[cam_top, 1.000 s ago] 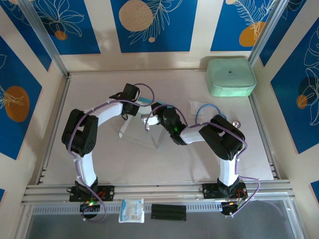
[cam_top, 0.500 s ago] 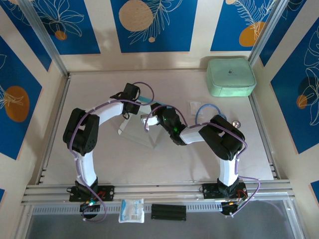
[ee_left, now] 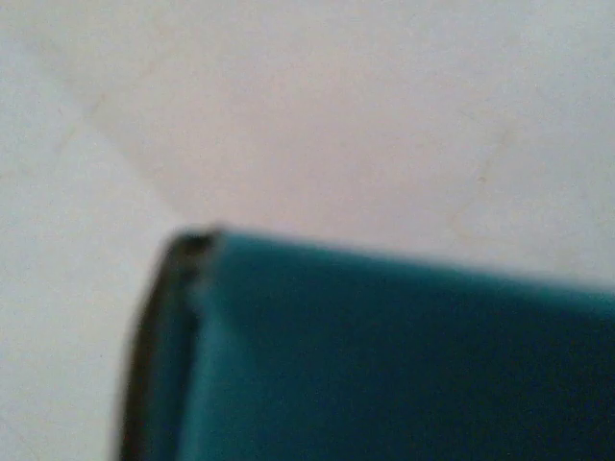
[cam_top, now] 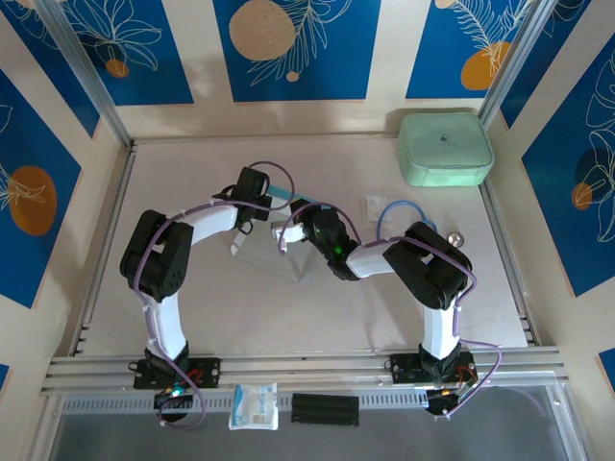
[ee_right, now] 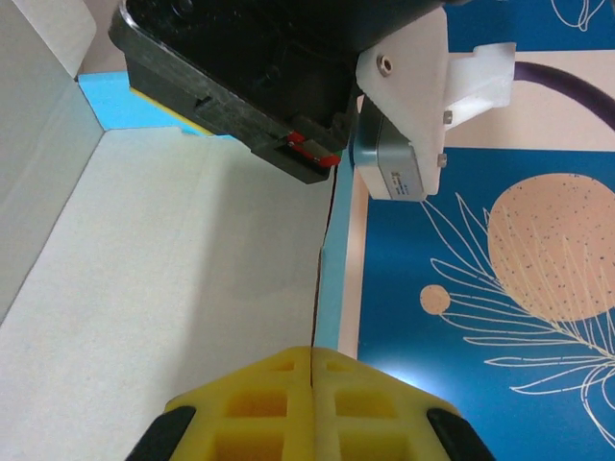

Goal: Fold the paper box

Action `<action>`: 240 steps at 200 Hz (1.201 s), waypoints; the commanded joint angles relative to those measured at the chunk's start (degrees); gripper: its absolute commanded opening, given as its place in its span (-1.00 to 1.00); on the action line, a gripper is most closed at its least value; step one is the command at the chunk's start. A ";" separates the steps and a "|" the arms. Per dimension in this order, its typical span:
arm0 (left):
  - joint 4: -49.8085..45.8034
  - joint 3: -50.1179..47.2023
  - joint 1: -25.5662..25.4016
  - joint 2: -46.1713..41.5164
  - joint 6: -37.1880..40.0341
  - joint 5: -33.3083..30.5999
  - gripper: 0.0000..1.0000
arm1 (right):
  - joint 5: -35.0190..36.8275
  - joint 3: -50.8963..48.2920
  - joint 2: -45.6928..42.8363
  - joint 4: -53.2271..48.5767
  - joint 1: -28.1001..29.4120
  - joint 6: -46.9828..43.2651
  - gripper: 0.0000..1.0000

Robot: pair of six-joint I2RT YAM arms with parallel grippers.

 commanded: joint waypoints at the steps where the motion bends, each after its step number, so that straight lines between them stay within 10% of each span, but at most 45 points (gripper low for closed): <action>1: 1.82 -2.46 1.48 -1.89 -3.79 4.64 -0.83 | -1.27 -0.50 -1.39 -1.96 1.45 0.92 -1.00; 36: 0.52 -1.26 2.18 -2.66 -0.53 8.24 -0.46 | -1.18 -0.22 -1.41 -2.06 1.49 0.96 -1.00; 75: 0.63 -1.85 3.24 -2.76 0.10 7.58 -1.00 | -0.88 -0.22 -1.50 -2.31 1.76 0.96 -1.00; 148: 1.98 -4.23 3.42 -3.28 -3.18 6.50 -1.00 | -0.49 -0.77 -1.59 -2.36 2.16 0.94 -1.00; 240: 3.92 -18.82 3.24 -22.40 -6.99 13.35 -0.11 | -1.07 0.58 -2.37 -3.94 0.82 2.37 -1.00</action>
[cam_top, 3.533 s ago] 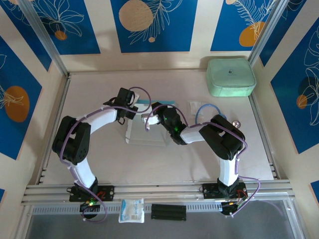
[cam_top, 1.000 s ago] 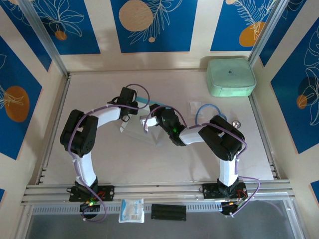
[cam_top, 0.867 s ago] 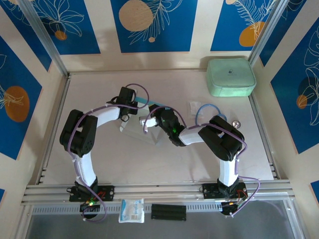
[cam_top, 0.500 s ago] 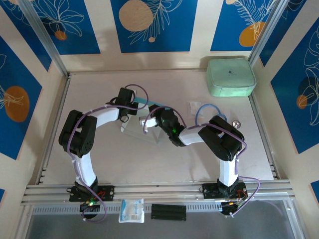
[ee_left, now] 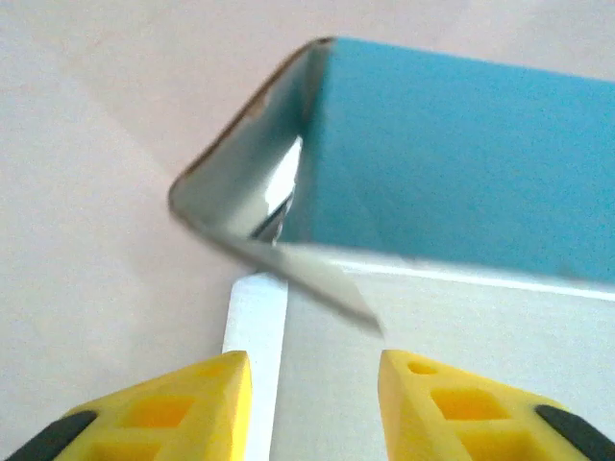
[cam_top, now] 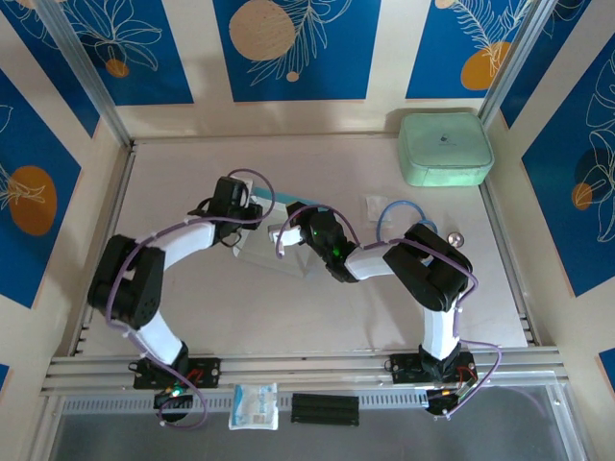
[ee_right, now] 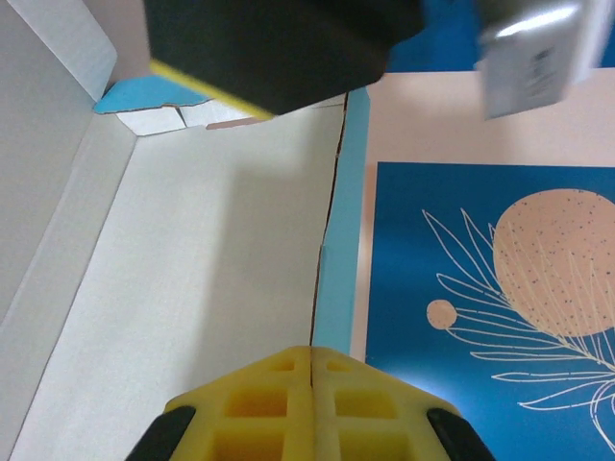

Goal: Fold the paper box

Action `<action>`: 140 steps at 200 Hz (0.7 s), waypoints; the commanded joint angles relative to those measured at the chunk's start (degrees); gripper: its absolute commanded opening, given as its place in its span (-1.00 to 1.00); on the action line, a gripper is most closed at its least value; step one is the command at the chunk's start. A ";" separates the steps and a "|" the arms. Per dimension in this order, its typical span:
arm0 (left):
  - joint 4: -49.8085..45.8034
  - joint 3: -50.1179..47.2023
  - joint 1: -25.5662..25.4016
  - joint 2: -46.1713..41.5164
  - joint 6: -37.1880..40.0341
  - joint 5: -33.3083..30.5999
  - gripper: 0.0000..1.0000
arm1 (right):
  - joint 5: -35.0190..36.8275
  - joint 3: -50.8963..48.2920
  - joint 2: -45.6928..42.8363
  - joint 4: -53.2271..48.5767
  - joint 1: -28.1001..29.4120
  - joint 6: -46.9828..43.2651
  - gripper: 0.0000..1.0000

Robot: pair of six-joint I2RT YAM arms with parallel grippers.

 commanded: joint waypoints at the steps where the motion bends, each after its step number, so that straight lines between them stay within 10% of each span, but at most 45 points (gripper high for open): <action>1: 0.06 -4.05 0.27 -6.22 -2.03 2.43 -0.11 | -1.04 0.63 -1.76 -2.43 -0.35 1.30 -1.00; 56: -15.61 -0.18 4.52 -15.54 12.73 2.78 0.00 | -1.98 0.76 -2.71 -4.54 -1.24 2.04 -1.00; 106: -26.24 13.79 20.34 -3.11 35.78 33.78 0.19 | -2.60 0.91 -2.93 -5.48 -1.33 2.68 -1.00; 140: -30.07 21.92 21.98 6.76 45.05 44.25 0.21 | -2.89 1.63 -2.40 -5.76 -1.37 2.82 -1.00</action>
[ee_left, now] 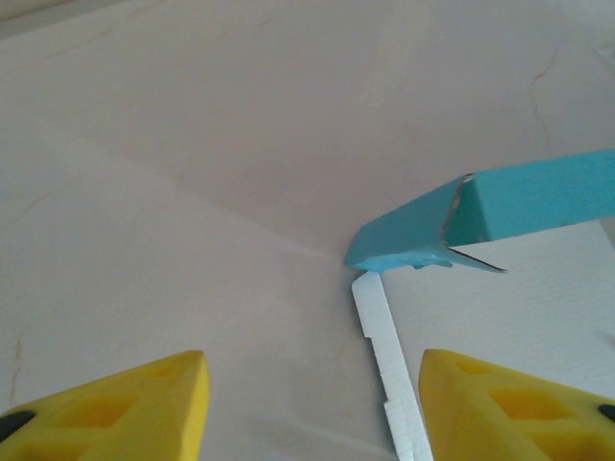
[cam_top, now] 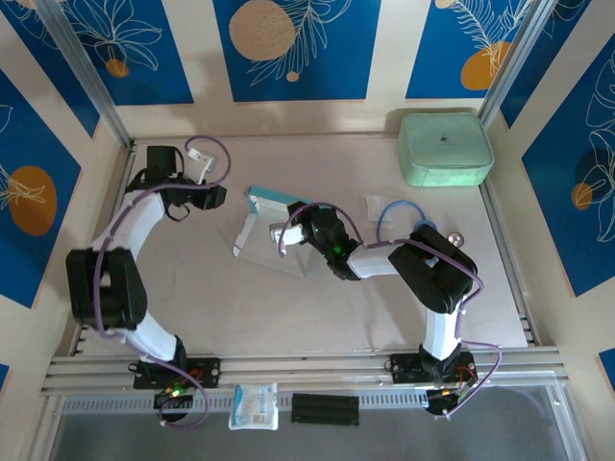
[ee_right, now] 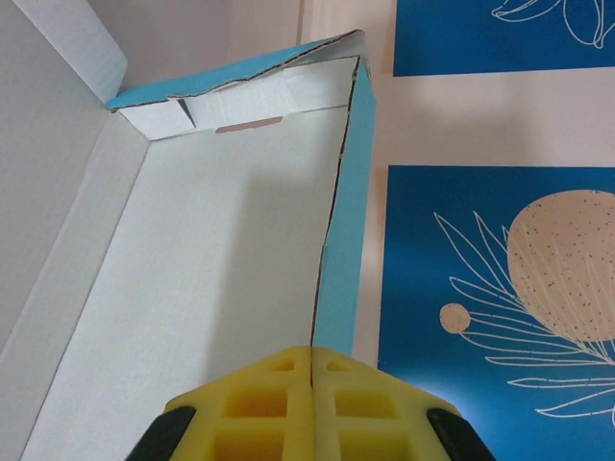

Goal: Fold the paper box

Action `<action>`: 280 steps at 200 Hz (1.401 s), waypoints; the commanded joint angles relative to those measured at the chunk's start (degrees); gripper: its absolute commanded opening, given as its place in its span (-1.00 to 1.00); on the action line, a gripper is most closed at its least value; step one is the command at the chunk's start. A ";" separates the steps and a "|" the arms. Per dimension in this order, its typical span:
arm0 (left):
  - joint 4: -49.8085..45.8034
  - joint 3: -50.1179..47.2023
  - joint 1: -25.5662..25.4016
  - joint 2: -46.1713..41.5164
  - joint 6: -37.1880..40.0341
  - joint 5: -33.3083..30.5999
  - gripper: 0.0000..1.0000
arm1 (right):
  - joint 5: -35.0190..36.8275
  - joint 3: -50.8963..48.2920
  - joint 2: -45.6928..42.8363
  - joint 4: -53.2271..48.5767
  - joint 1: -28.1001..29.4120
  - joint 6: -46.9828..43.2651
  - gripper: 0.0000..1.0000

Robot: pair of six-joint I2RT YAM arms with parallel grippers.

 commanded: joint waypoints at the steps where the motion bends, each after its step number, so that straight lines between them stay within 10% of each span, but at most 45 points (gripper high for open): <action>1: -6.48 3.27 0.03 4.71 11.51 13.90 0.21 | -1.04 1.28 -0.75 -2.08 -0.30 1.24 -1.00; 86: 6.92 0.96 -4.47 11.03 23.76 9.98 0.05 | -1.00 1.42 -0.42 -2.68 -0.25 1.12 -1.00; 186: 8.46 0.99 -6.96 12.09 22.22 7.90 -0.71 | -0.85 1.64 -0.28 -2.62 -0.11 0.58 -1.00; 280: 11.93 0.28 -12.17 15.48 18.89 -3.60 -0.56 | -0.66 1.04 -0.67 -2.47 -0.10 0.54 -1.00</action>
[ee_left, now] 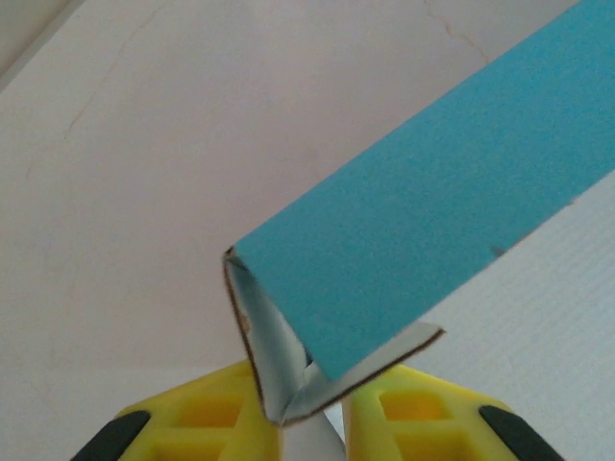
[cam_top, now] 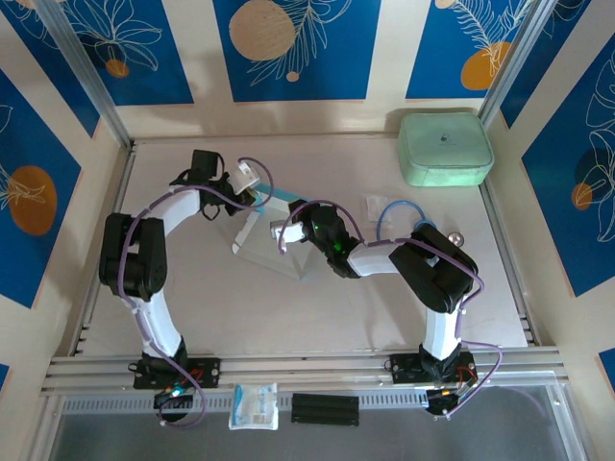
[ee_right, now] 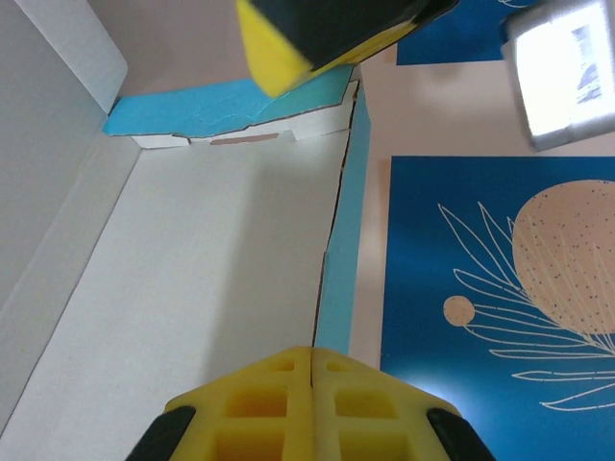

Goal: Fold the paper box

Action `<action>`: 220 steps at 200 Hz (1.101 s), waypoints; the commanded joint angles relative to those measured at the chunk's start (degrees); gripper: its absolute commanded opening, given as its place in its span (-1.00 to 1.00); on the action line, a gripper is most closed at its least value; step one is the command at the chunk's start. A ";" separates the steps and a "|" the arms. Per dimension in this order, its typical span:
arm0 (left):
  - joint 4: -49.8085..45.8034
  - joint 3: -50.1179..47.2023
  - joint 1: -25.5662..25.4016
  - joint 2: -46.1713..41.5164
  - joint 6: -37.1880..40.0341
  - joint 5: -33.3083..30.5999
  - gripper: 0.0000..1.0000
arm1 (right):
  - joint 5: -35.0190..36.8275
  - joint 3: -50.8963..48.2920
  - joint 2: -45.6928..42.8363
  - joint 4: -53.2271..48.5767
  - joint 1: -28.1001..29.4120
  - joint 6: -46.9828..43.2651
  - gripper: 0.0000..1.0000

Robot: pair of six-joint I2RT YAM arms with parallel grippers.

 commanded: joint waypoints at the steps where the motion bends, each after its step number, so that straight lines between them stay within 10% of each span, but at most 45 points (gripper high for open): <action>1: -0.55 -0.15 -1.29 3.24 -1.28 -2.36 -0.56 | -0.93 0.26 -0.70 -1.22 0.09 0.21 -1.00; 184: 9.45 -0.22 -2.70 6.99 -14.30 -2.37 -0.43 | -0.61 -0.84 -1.07 -1.42 -0.08 0.48 -1.00; 220: 8.19 1.97 -2.72 8.16 -14.12 -2.53 -0.69 | -0.56 -0.87 -1.18 -1.54 -0.06 0.39 -1.00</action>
